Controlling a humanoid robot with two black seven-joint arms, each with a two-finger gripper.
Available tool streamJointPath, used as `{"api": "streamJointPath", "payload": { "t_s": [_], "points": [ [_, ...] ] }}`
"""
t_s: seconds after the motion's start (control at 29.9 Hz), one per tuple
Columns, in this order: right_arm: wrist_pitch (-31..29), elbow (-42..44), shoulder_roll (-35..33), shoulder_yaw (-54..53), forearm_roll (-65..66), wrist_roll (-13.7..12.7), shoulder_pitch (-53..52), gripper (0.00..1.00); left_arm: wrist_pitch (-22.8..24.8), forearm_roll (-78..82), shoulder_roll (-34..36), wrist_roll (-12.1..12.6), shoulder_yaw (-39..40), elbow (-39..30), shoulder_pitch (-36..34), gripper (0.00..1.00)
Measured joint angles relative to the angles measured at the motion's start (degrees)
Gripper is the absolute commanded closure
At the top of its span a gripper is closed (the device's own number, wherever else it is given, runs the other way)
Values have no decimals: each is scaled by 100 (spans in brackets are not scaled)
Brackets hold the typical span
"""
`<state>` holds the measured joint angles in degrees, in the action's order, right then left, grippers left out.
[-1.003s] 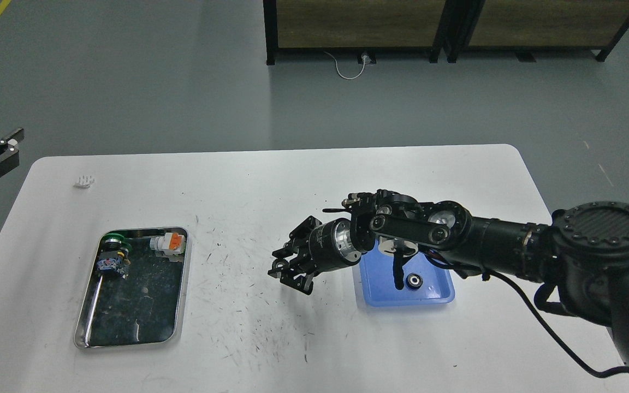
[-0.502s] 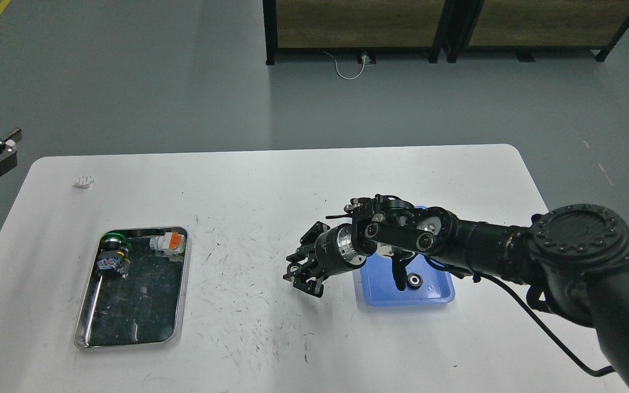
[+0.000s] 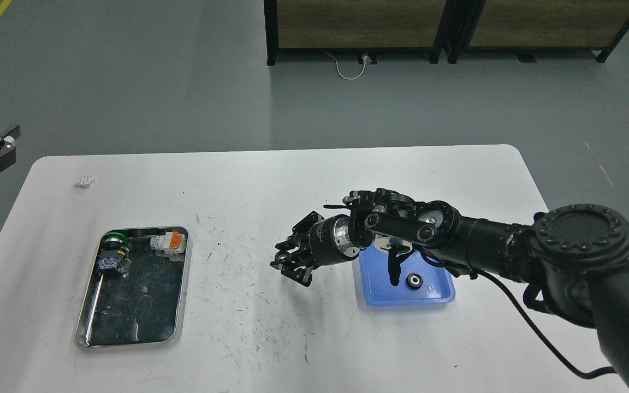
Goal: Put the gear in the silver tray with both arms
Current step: 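Carry the gear toward the silver tray and set it on the table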
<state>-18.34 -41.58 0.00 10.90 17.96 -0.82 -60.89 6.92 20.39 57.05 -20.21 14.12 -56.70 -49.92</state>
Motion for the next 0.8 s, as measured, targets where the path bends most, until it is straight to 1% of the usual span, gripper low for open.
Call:
{"api": "streamJointPath", "payload": {
  "t_s": [0.23, 0.37, 0.5, 0.6, 0.74, 0.8],
  "points": [
    [-618, -47, 0, -239, -505, 13, 372, 69, -93, -147, -15, 25, 4, 2, 18, 3],
    [-828, -18, 0, -244, -511, 13, 557, 68, -170, -151, -45, 41, 4, 2, 30, 3],
    [-951, 1, 0, -215, -483, 2, 654, 65, -226, -155, -52, 43, 4, -4, 60, 3],
    [-963, 22, 0, -196, -466, 1, 676, 56, -246, -157, -52, 39, -3, -7, 105, 3],
    [-966, 94, 0, -187, -461, 1, 683, 37, -252, -157, -10, 22, -5, -7, 126, 3],
    [-966, 162, 0, -191, -460, 1, 684, 31, -252, -159, 0, 18, -5, -8, 130, 3]
  ]
}}
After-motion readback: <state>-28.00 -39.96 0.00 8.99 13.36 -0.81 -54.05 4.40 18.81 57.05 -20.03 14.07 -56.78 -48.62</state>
